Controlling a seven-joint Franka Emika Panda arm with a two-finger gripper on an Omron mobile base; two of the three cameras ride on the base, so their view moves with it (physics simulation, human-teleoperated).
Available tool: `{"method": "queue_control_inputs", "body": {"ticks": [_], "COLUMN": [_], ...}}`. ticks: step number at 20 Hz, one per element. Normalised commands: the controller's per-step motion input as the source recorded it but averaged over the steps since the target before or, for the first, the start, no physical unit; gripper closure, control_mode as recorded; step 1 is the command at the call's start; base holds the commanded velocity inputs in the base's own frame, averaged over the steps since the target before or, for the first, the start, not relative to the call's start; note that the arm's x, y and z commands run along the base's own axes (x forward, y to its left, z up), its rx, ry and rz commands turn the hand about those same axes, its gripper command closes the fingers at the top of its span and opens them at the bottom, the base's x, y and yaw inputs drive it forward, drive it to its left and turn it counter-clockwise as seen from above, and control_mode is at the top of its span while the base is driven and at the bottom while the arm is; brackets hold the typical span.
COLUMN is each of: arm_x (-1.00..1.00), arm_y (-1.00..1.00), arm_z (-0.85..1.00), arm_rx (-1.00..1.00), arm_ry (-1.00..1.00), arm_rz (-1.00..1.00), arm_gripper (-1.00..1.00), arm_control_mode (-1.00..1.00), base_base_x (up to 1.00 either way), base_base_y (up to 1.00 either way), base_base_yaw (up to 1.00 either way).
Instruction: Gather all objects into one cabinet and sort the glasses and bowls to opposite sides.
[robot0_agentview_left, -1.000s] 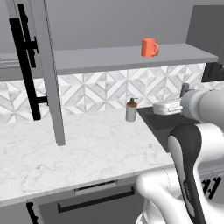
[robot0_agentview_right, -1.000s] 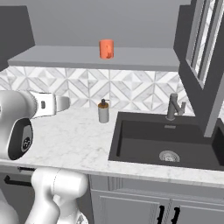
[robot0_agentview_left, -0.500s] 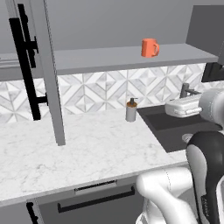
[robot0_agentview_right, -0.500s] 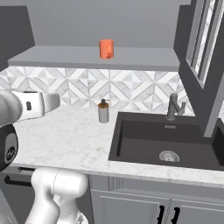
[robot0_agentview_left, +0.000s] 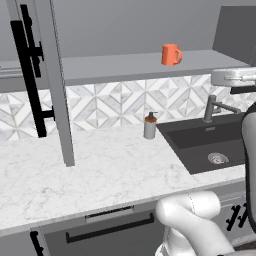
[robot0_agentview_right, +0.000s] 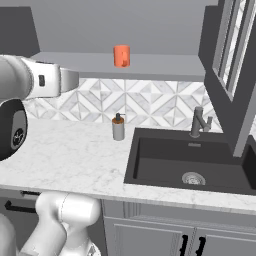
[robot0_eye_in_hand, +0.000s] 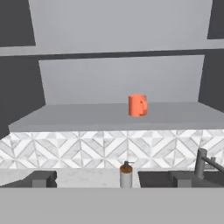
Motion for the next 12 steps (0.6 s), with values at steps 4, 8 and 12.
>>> {"method": "queue_control_inputs", "body": {"ticks": [4, 8, 12], "arm_x": [0.62, 0.90, 0.54], "arm_y": [-0.41, -0.34, -0.02], "arm_z": [-0.10, 0.00, -0.39], "arm_rx": [0.00, 0.00, 0.03], "arm_ry": [-0.01, -0.15, 0.00], "arm_rz": [-0.14, -0.12, 0.02], "arm_gripper": [-1.00, -1.00, -1.00], "arm_control_mode": [-1.00, -1.00, -1.00], "base_base_x": [0.00, 0.00, 0.00], "base_base_y": [0.00, 0.00, 0.00], "base_base_yaw": [0.00, 0.00, 0.00]}}
